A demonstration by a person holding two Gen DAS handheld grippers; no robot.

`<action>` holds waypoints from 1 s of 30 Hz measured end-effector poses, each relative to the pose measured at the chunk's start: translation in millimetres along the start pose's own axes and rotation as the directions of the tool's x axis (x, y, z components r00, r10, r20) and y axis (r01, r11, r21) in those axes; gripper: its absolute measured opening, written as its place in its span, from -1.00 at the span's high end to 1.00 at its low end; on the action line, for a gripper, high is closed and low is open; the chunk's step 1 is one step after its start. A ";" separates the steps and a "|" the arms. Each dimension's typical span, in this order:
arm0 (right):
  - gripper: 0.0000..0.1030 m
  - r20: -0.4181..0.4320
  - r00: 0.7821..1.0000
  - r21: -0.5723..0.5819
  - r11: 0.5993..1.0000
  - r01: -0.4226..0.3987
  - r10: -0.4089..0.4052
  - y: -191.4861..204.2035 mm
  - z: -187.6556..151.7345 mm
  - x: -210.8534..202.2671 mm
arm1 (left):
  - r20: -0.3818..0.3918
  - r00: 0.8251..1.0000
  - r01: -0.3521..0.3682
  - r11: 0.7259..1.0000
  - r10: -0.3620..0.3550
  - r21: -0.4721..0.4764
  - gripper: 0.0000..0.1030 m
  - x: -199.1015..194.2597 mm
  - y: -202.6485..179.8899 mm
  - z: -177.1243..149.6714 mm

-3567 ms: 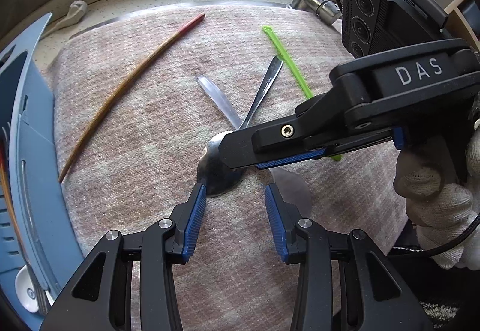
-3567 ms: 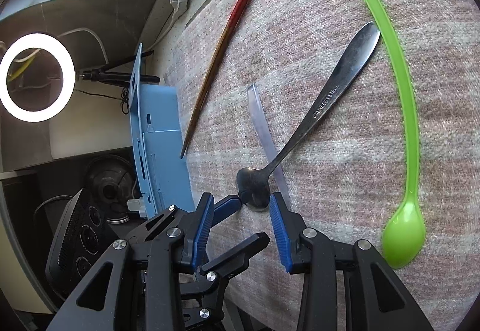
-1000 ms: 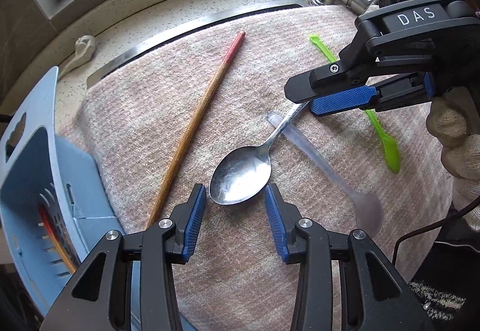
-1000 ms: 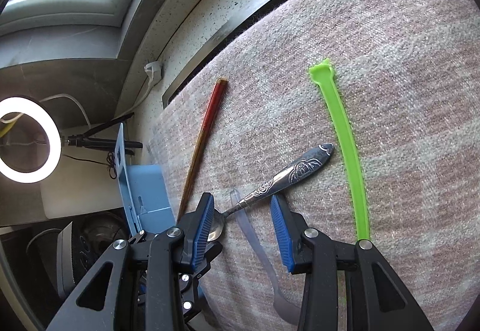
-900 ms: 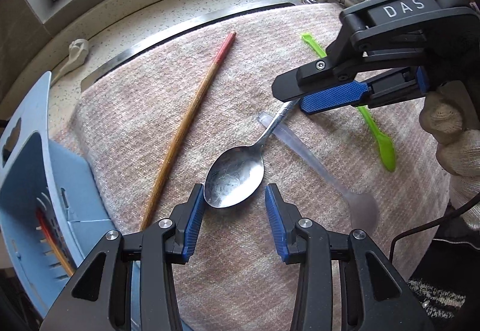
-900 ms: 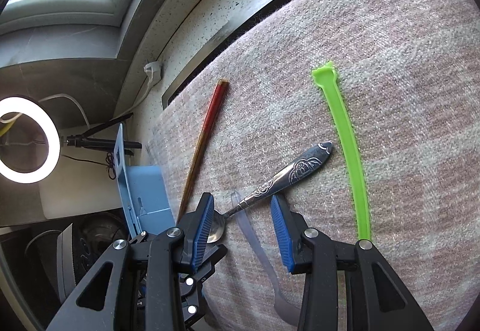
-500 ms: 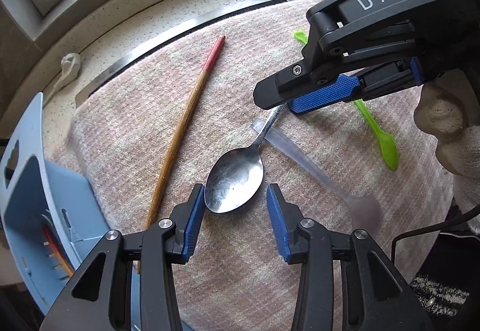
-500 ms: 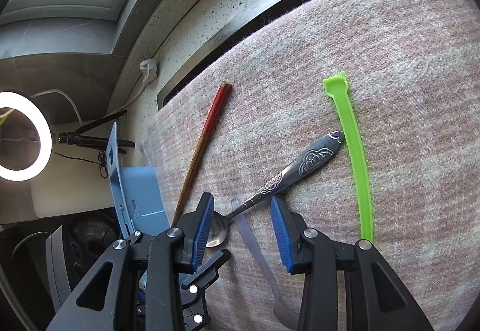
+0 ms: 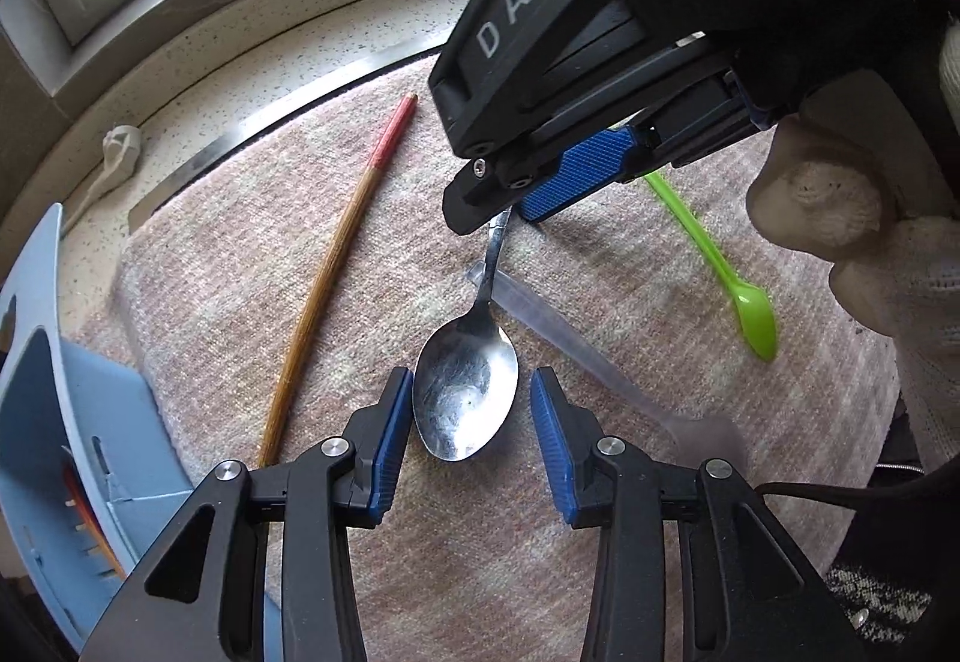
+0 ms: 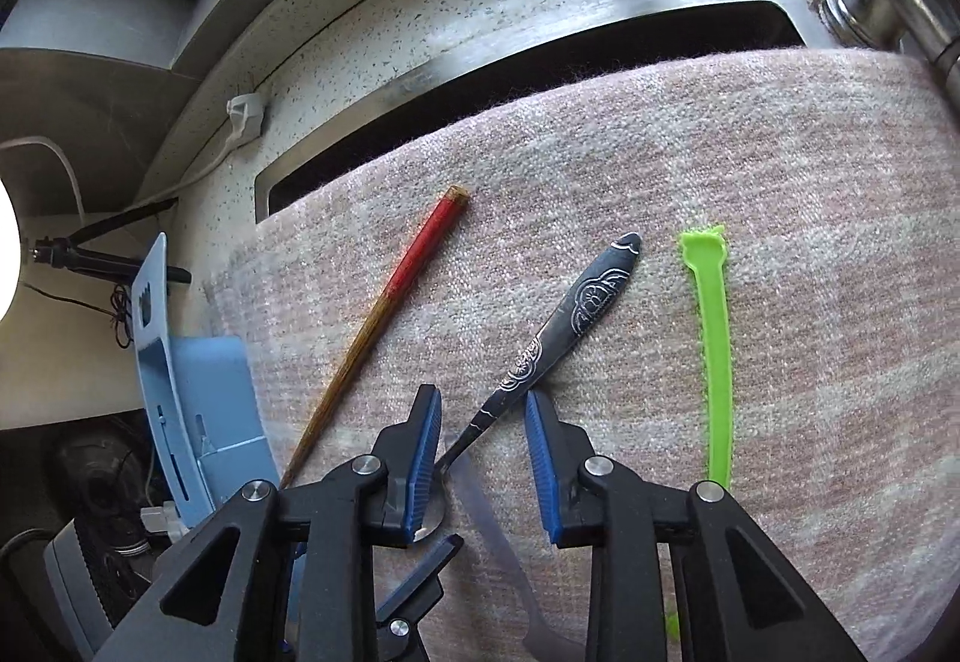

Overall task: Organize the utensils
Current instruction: 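Close the right tool on the steel spoon handle, then lift the steel spoon and carry it over the blue basket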

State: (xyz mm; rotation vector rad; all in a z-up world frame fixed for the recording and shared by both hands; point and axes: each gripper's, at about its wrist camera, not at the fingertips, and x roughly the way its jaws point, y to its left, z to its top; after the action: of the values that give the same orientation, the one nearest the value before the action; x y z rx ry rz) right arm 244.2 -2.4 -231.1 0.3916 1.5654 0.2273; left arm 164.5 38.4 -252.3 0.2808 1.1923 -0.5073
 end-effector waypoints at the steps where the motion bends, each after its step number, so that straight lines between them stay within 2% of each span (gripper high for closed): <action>1: 0.49 0.003 1.000 -0.007 1.000 0.015 -0.015 3.3 0.3 0.8 | 0.009 1.000 0.004 1.000 -0.004 -0.006 0.31 -1.1 -4.1 -3.8; 2: 0.49 0.006 1.000 -0.013 1.000 0.029 -0.029 6.4 0.3 1.4 | 0.018 1.000 0.009 1.000 -0.009 -0.014 0.36 -3.7 -6.8 -5.3; 7: 0.52 0.023 0.997 -0.027 0.997 0.072 -0.072 21.1 -2.1 5.7 | 0.038 0.999 0.018 0.999 -0.016 -0.031 0.36 -8.9 -5.4 -10.6; 11: 0.68 0.040 0.995 -0.027 0.996 0.089 -0.088 24.2 -6.0 9.6 | 0.046 0.999 0.021 0.999 -0.019 -0.038 0.36 -10.3 -5.3 -12.8; 20: 0.79 0.043 0.999 0.022 1.000 -0.006 0.005 -2.4 -6.7 1.2 | 0.063 0.997 0.048 0.998 -0.045 -0.048 0.37 -20.0 -6.4 -18.5; 30: 0.83 0.063 0.994 0.027 0.996 -0.086 0.084 -25.7 -15.8 -37.5 | 0.112 0.993 0.049 0.997 -0.041 -0.062 0.37 -43.9 -12.9 -29.1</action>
State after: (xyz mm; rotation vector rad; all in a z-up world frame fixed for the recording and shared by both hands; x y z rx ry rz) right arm 225.7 -38.9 -205.6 0.4846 1.4941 0.2558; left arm 122.0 50.8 -220.9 0.1685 1.1066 -0.5160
